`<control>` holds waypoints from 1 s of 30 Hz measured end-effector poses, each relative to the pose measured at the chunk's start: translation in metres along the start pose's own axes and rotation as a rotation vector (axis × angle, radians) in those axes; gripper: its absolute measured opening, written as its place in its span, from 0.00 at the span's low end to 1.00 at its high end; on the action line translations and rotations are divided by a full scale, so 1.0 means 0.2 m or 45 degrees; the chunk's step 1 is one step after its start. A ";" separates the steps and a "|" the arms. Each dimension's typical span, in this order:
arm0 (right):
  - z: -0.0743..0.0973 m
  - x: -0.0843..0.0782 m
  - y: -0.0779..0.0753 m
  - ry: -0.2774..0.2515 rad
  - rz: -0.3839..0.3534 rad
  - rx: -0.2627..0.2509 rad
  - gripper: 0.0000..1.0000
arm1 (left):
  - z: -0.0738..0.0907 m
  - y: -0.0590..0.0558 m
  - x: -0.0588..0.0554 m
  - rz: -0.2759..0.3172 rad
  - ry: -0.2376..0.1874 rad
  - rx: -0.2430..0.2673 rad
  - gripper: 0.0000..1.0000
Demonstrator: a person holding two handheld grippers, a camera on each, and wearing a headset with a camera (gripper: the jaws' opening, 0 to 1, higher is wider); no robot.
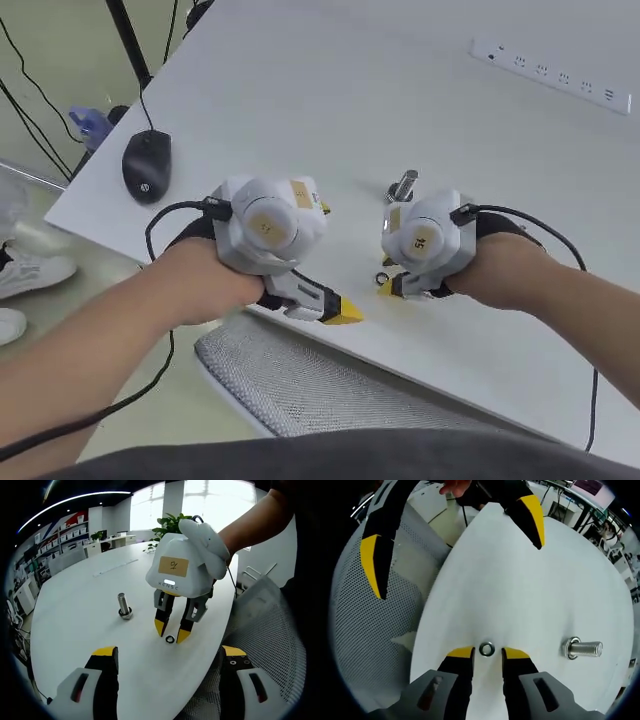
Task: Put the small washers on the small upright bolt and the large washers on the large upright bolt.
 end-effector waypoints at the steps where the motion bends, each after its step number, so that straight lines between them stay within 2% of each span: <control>1: 0.00 0.00 0.00 -0.003 0.002 -0.001 0.22 | 0.00 0.00 0.00 0.002 -0.001 0.000 0.82; 13: 0.00 0.00 0.00 0.006 -0.007 -0.002 0.15 | 0.02 0.00 0.00 0.014 -0.007 0.007 0.81; 21: -0.01 0.01 -0.01 0.065 -0.033 -0.019 0.14 | 0.01 0.00 0.01 0.012 -0.008 0.006 0.80; 25: 0.00 0.00 -0.01 0.005 -0.109 -0.024 0.12 | 0.01 -0.01 0.01 0.009 -0.009 0.002 0.79; 30: 0.00 0.00 -0.02 -0.018 -0.134 -0.025 0.12 | 0.01 -0.01 0.00 0.005 0.004 0.000 0.78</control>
Point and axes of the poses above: the centre of the closed fingertips' face, and the gripper's own axes: z roughly backward along the fingers, y roughly to its left, x roughly out of its top, the point moved 3 cm from there along z, roughly backward along the fingers, and after that the axes turned 10 degrees about x, right-handed, at the moved point
